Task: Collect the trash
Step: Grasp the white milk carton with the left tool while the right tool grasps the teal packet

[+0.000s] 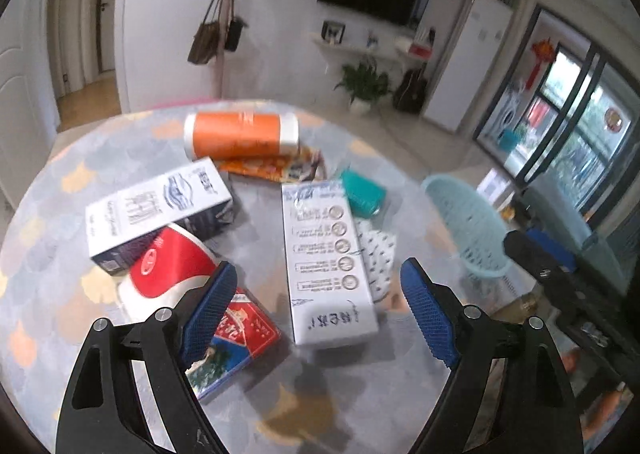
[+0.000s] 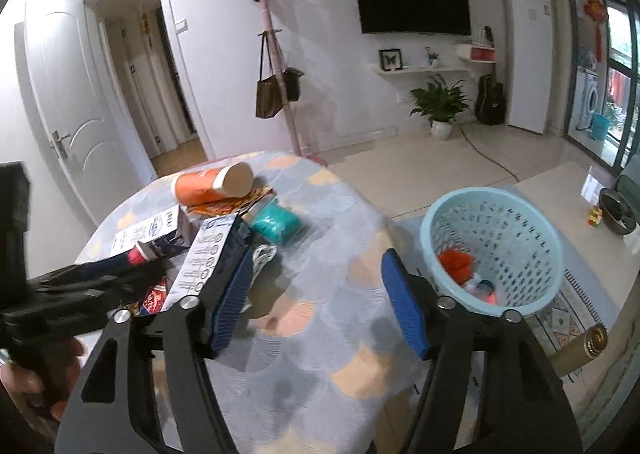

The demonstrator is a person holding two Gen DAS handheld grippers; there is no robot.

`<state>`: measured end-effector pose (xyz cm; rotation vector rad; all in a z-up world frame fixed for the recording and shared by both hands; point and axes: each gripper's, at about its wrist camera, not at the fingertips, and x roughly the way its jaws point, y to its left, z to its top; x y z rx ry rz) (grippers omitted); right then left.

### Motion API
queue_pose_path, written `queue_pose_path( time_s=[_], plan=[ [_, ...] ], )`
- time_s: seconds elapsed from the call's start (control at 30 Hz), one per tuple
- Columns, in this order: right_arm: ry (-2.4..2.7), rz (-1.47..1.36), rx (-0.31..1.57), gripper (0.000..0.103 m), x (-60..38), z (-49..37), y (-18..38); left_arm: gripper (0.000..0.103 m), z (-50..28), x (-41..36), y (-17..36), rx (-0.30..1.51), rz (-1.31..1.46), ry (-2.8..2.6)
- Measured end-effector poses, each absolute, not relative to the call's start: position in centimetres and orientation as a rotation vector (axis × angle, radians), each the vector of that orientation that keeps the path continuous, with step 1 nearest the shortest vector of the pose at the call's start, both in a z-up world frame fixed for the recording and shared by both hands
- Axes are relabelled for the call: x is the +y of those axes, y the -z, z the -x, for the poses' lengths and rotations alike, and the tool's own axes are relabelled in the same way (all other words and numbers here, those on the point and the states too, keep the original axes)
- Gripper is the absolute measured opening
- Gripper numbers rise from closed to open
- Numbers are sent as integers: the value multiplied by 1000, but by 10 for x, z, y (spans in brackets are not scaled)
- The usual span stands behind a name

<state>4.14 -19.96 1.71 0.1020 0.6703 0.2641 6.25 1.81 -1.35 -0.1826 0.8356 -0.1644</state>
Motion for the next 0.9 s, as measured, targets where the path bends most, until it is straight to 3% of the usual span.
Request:
queue_pose_path(
  time_s=[0.1,0.27,0.33,0.4,0.73,0.8,0.9],
  plan=[
    [-305,-118,701,48,-195,-53,-10,79,-77,10,29,891,153,133],
    [-365,-100,735,48,-185,-85,0,76,-95,6,45,939,125,106],
    [-381,-65,758,48,-175,-100,5,69,-101,4,49,955,135,111],
    [-421,-55,771,48,-166,-112,9,54,-107,5,54,986,161,139],
    [-469,59,852,49,-131,-161,39,53,-87,27,24,872,232,145],
    [-472,81,859,55,-125,-165,44,53,-85,33,19,858,245,137],
    [-477,112,866,57,-117,-170,49,53,-81,41,15,850,262,129]
  ],
)
